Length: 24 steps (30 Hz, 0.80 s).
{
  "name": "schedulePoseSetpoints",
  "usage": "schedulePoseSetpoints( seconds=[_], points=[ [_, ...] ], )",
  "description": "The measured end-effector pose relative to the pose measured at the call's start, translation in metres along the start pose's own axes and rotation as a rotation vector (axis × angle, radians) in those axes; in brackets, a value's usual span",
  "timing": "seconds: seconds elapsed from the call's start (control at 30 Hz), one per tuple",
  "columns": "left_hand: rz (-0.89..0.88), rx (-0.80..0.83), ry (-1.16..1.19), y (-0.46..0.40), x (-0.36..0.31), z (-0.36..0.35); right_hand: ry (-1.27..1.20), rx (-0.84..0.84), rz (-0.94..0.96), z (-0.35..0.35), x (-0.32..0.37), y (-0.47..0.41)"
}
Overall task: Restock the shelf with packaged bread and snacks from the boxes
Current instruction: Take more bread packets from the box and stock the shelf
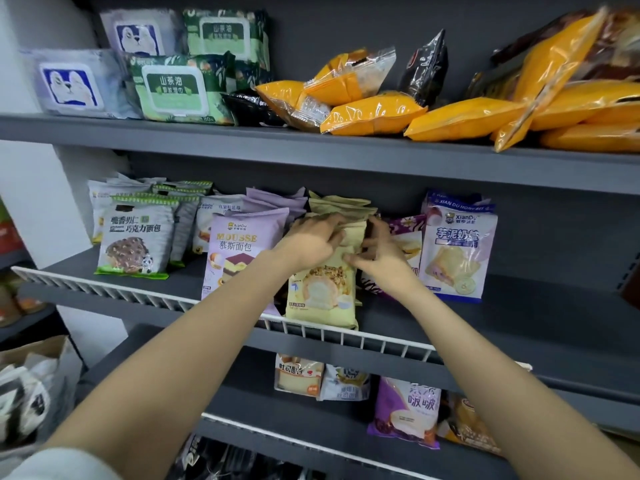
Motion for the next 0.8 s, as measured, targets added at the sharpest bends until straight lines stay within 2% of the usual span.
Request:
schedulePoseSetpoints(
  seconds=[0.1, 0.2, 0.33, 0.43, 0.53, 0.63, 0.8],
  points=[
    [0.041, 0.080, 0.054, 0.005, 0.003, 0.000, 0.002, 0.021, -0.045, -0.010, -0.001, 0.004],
    [0.056, 0.075, 0.182, 0.009, 0.007, 0.010, 0.035, 0.027, -0.099, -0.015, -0.005, 0.009],
    [0.006, 0.152, 0.130, 0.016, 0.012, 0.011, 0.062, 0.024, -0.134, -0.017, -0.006, 0.013],
    [-0.038, 0.188, 0.077, 0.024, 0.012, 0.005, 0.197, 0.026, -0.113, -0.020, 0.005, 0.015],
    [-0.039, 0.084, 0.054, 0.031, 0.010, 0.008, 0.445, -0.019, -0.101, -0.023, 0.025, 0.021],
    [-0.008, -0.068, 0.054, 0.050, 0.017, 0.020, 0.584, -0.082, 0.022, -0.033, 0.053, 0.029],
    [0.104, -0.327, 0.054, 0.130, 0.064, 0.043, 0.543, 0.010, 0.186, -0.095, 0.104, 0.038]
  ],
)
Point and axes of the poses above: each hand's wrist, its own y-axis away from the middle knuckle, its own z-axis out of the back of the hand, x = y × z, the point moved 5 cm from there along -y, towards the middle knuckle, and after that the axes turned 8 degrees about x, right-handed, at the moved point
